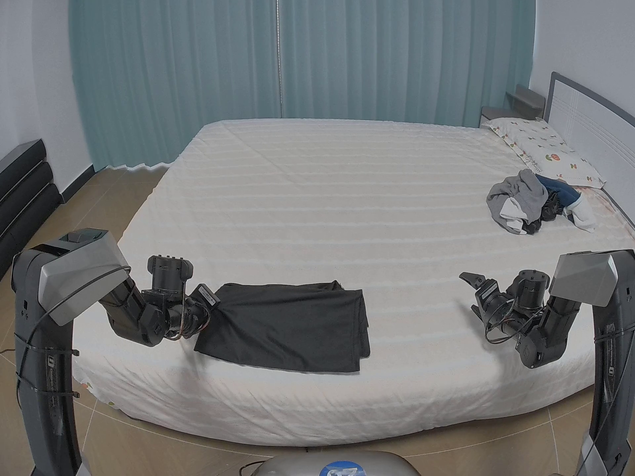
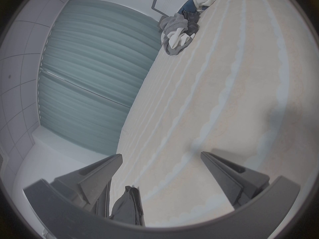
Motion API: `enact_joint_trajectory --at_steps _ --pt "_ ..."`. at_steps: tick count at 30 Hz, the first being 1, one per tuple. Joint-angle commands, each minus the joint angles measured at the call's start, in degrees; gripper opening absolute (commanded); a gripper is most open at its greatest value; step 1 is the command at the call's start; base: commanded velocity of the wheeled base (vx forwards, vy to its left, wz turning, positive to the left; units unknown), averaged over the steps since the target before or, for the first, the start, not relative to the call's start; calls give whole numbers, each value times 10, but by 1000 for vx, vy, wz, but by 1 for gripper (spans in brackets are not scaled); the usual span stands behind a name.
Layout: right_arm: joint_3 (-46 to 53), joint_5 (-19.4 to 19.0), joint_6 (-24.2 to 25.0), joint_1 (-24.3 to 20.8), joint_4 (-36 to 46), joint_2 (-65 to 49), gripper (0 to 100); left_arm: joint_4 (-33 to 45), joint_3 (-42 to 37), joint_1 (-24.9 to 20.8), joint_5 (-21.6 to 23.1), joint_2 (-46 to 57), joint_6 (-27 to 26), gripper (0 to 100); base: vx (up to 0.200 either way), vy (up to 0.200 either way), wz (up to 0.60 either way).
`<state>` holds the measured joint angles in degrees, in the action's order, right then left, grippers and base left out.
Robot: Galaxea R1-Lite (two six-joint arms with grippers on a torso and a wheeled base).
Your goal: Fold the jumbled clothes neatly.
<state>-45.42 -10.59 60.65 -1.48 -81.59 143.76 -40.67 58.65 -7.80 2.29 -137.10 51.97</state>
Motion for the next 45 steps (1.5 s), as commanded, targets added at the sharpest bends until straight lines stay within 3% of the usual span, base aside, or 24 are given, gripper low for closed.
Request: enact_joint_trajectory --at_steps 1,6,22,29,32,36,37,42,45 --pt "0 0 0 0 0 0 100 9 -1 -2 0 2 1 100 0 0 0" --pt "0 0 0 0 -1 0 100 60 7 -9 0 6 -2 100 0 0 0" --pt "0 1 -3 0 0 1 100 51 13 24 9 39 -6 100 0 0 0" --pt "-1 18 -27 -18 11 -42 100 49 14 38 3 84 -6 100 0 0 0" --pt "2 24 -52 -32 26 -51 100 48 14 43 0 109 -26 100 0 0 0" --pt "25 67 -146 -40 38 -103 100 50 6 45 -9 154 -55 100 0 0 0" --pt "25 67 -146 -40 38 -103 100 50 6 45 -9 154 -55 100 0 0 0" --pt "104 95 -226 -54 61 -244 100 45 -28 42 -87 223 -124 100 0 0 0" --pt "158 98 -258 -58 65 -312 100 29 -67 41 -99 278 -154 100 0 0 0"
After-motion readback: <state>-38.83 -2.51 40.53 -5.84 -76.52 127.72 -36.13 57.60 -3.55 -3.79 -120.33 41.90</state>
